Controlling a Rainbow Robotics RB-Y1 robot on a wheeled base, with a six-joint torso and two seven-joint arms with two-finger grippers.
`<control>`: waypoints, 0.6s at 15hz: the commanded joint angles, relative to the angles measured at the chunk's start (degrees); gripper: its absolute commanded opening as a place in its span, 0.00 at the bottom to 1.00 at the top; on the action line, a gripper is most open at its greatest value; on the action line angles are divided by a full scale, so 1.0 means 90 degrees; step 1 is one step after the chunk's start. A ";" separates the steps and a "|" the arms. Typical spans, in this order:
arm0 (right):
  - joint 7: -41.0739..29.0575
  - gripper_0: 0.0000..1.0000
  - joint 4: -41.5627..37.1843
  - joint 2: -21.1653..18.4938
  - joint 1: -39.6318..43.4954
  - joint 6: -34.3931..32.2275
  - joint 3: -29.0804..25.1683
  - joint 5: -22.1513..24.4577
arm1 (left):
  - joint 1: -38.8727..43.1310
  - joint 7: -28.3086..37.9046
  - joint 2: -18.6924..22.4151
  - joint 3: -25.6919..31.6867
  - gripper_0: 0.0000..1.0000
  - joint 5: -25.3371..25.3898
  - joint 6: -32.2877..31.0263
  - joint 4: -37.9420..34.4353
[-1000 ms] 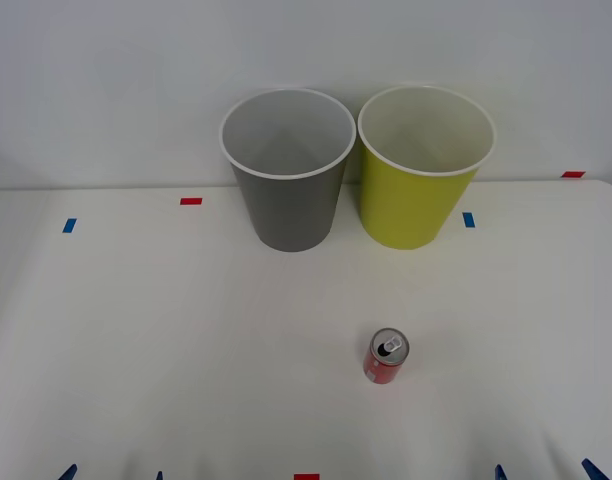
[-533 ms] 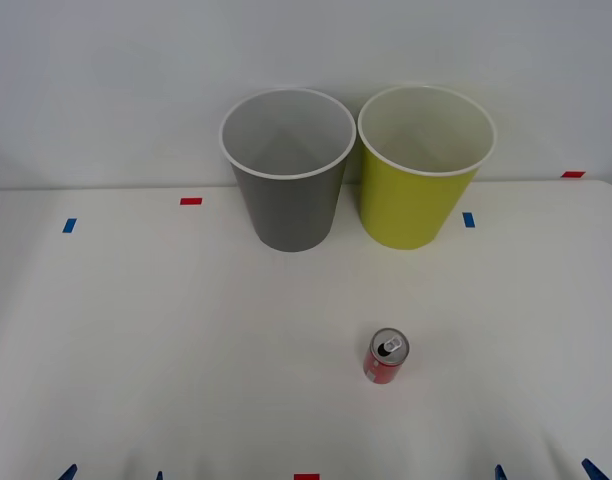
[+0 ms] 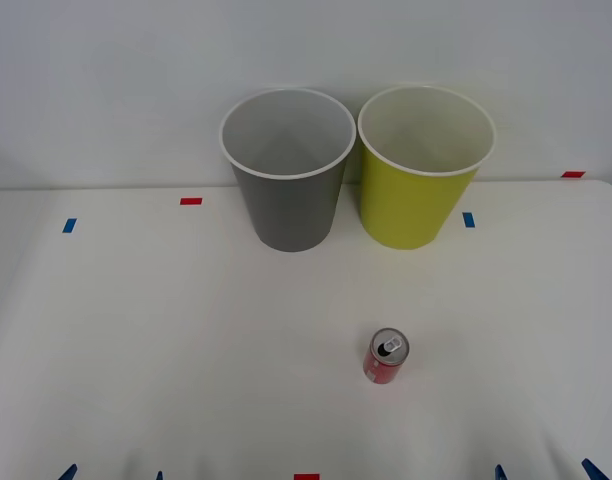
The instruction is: Put cans in the gray bin and PET bottles in the light green bin.
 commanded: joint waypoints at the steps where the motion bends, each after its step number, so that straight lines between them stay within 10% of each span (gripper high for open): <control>1: 0.0000 0.98 0.0000 0.0000 0.0000 0.0000 0.0000 0.0000 | 0.0000 0.0000 0.0000 0.0000 1.00 0.0000 0.0000 0.0000; 9: 0.0000 0.99 0.0000 0.0000 0.0000 0.0000 0.0000 0.0000 | 0.0000 0.0000 0.0000 0.0000 1.00 0.0000 0.0000 0.0000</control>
